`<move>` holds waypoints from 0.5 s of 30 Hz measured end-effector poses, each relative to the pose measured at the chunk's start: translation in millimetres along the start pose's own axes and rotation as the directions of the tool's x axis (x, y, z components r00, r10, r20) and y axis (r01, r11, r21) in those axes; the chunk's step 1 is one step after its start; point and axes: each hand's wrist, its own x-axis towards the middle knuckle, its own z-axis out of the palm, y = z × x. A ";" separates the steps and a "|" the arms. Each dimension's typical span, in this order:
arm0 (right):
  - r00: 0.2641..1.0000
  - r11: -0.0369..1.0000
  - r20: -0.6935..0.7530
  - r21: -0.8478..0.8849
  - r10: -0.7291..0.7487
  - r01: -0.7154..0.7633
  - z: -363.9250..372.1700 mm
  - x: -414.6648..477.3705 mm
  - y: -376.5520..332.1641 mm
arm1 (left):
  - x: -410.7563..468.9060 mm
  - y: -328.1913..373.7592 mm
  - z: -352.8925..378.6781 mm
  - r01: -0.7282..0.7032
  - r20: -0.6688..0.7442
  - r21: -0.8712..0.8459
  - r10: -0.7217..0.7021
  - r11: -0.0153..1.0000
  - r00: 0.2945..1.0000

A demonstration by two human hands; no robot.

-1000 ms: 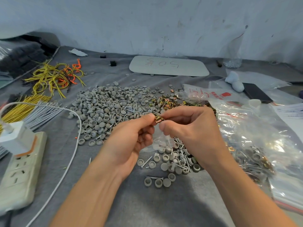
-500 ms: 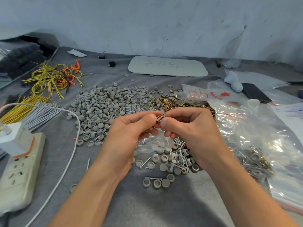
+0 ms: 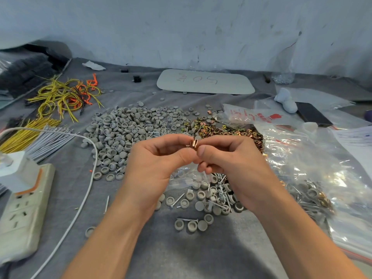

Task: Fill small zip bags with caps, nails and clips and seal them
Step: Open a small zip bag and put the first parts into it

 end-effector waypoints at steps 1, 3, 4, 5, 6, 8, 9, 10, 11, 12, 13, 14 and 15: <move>1.000 1.000 0.010 0.015 0.009 -0.009 0.4 -0.2 -0.3 | -0.4 -0.9 0.1 -0.046 -0.020 0.057 0.047 0.997 0.999; 1.000 0.999 0.027 0.037 0.017 -0.018 0.7 -0.2 -1.0 | 0.0 -2.6 -0.5 -0.125 -0.043 0.175 0.135 0.977 0.990; 0.999 0.999 0.030 0.035 0.013 -0.014 0.4 -0.2 -1.3 | 0.7 -3.8 -1.4 -0.163 -0.045 0.236 0.178 0.958 0.983; 0.999 1.000 0.033 0.023 0.004 -0.004 -0.1 0.0 -1.2 | 1.3 -4.7 -2.0 -0.196 -0.041 0.297 0.218 0.935 0.975; 0.999 1.000 0.039 0.008 -0.010 0.010 -0.5 0.0 -1.1 | 1.6 -4.9 -2.5 -0.221 -0.034 0.347 0.248 0.911 0.968; 0.998 0.999 0.045 -0.009 -0.033 0.034 -0.6 0.0 -0.3 | 1.8 -5.2 -3.4 -0.235 -0.033 0.394 0.269 0.888 0.962; 0.998 0.999 0.039 -0.010 -0.039 0.039 -0.4 -0.1 0.2 | 1.8 -5.5 -3.6 -0.231 -0.038 0.395 0.267 0.889 0.963; 0.999 0.999 0.032 -0.009 -0.041 0.041 -0.1 0.1 0.5 | 1.8 -5.8 -3.7 -0.223 -0.045 0.388 0.260 0.894 0.965; 0.999 0.999 0.025 -0.008 -0.043 0.043 0.2 0.1 0.6 | 2.0 -6.2 -3.5 -0.213 -0.051 0.381 0.251 0.900 0.967; 0.999 0.999 0.023 -0.008 -0.045 0.045 0.6 0.3 0.3 | 2.2 -6.4 -3.2 -0.205 -0.056 0.375 0.243 0.904 0.968; 0.998 0.999 0.024 -0.011 -0.050 0.050 0.7 0.4 0.1 | 2.4 -6.4 -2.6 -0.198 -0.060 0.366 0.235 0.909 0.970; 0.998 0.998 0.027 -0.016 -0.060 0.060 1.0 0.6 -0.1 | 2.2 -6.2 -2.0 -0.190 -0.061 0.353 0.225 0.916 0.972; 0.997 0.997 0.029 -0.025 -0.072 0.072 1.1 0.8 -0.3 | 1.9 -5.7 -1.3 -0.181 -0.062 0.338 0.214 0.924 0.975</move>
